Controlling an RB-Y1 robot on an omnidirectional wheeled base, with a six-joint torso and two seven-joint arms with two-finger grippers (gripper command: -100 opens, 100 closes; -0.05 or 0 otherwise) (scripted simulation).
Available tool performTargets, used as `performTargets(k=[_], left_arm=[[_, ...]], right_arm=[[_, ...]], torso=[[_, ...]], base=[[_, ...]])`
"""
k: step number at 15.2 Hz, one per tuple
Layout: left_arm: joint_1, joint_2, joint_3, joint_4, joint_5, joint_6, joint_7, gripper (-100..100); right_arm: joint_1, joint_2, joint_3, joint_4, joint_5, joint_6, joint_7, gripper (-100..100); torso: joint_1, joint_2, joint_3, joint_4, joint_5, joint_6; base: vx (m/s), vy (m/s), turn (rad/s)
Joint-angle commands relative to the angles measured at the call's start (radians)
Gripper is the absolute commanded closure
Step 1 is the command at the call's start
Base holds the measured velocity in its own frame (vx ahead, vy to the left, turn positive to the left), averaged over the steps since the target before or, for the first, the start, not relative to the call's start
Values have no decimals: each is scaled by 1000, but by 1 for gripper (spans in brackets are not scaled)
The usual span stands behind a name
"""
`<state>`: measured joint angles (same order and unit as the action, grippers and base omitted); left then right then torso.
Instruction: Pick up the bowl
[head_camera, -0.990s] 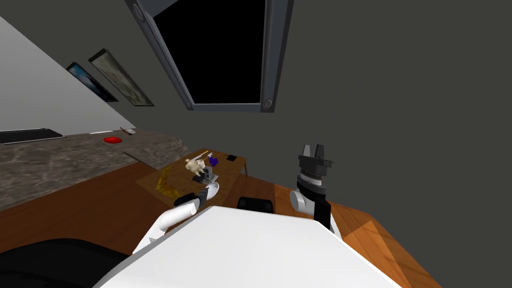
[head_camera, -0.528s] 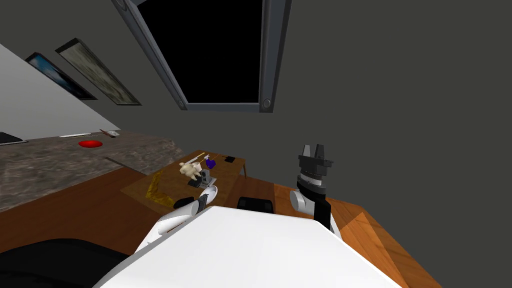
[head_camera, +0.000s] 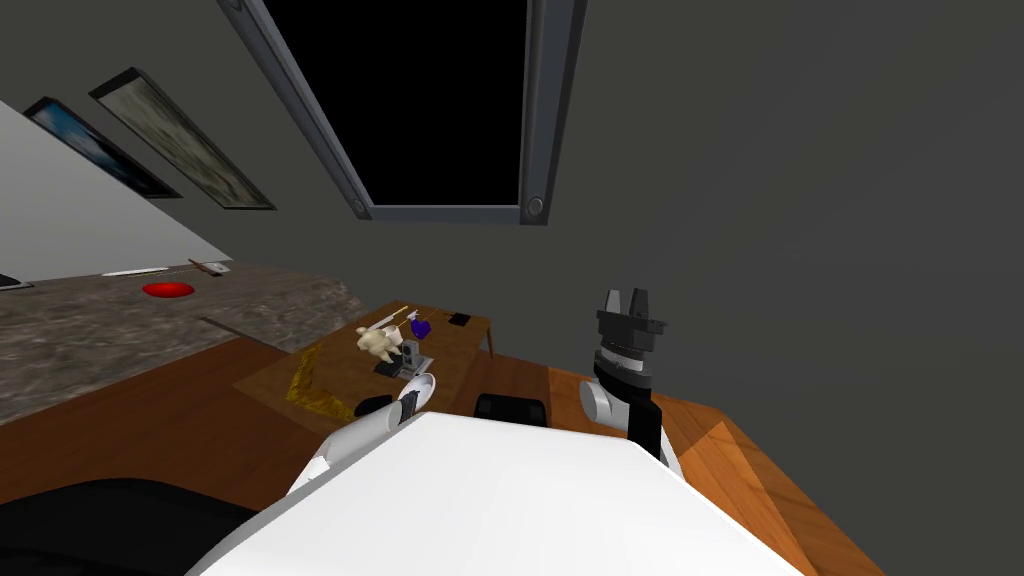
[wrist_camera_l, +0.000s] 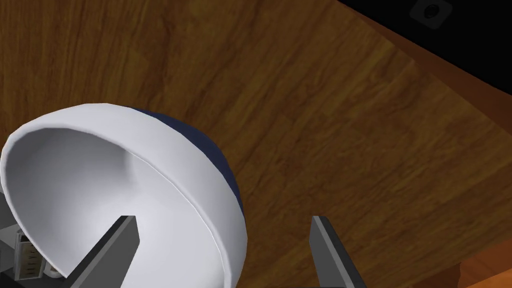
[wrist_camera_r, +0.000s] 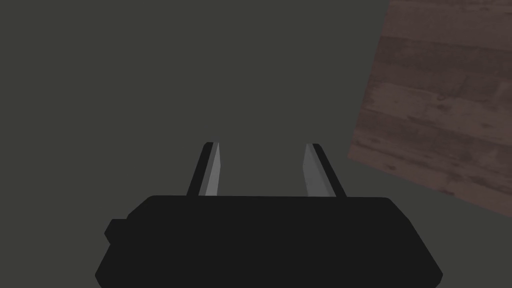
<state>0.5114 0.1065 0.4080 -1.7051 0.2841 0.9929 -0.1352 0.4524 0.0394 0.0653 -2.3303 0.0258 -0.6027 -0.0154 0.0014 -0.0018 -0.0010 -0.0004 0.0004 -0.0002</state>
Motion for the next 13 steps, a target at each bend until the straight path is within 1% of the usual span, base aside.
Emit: performTargets(k=[1, 2, 3, 7, 8, 10, 11, 12, 13], left_arm=[[-11, -1, -7, 30, -7, -26, 3, -100], [-5, 1, -2, 16, -1, -12, 0, -100], [-6, 2, -3, 19, -2, -16, 0, 100], [-6, 2, -3, 19, -2, -16, -1, 100], [5, -1, 2, -11, 2, 5, -1, 100], [13, -1, 6, -32, 6, 20, -2, 100], [21, -2, 10, -52, 11, 36, -4, 100], [25, -2, 12, -63, 13, 44, -5, 100], [20, -2, 8, -50, 9, 32, -3, 100]], right_arm=[[0, 0, 0, 0, 0, 0, 0, 0], [0, 0, 0, 0, 0, 0, 0, 0], [0, 0, 0, 0, 0, 0, 0, 0], [0, 0, 0, 0, 0, 0, 0, 0], [0, 0, 0, 0, 0, 0, 0, 0], [0, 0, 0, 0, 0, 0, 0, 0], [0, 0, 0, 0, 0, 0, 0, 0], [0, 0, 0, 0, 0, 0, 0, 0], [0, 0, 0, 0, 0, 0, 0, 0]], torso=[[0, 0, 0, 0, 0, 0], [0, 0, 0, 0, 0, 0], [0, 0, 0, 0, 0, 0], [-1, 0, 0, 0, 0, -1], [-1, 0, 0, 0, 0, -1], [-2, 0, 1, 1, -1, -1], [-3, 0, 1, 1, -1, -1], [-3, 1, 1, 1, -1, -1], [-3, 1, 1, 1, -1, -1]], base=[[-2, 20, 1], [-2, 12, -1], [0, 0, 0], [0, 0, -3], [1, -8, 2], [3, -20, 2], [2, -21, -2], [1, -19, -2], [0, -10, 3]])
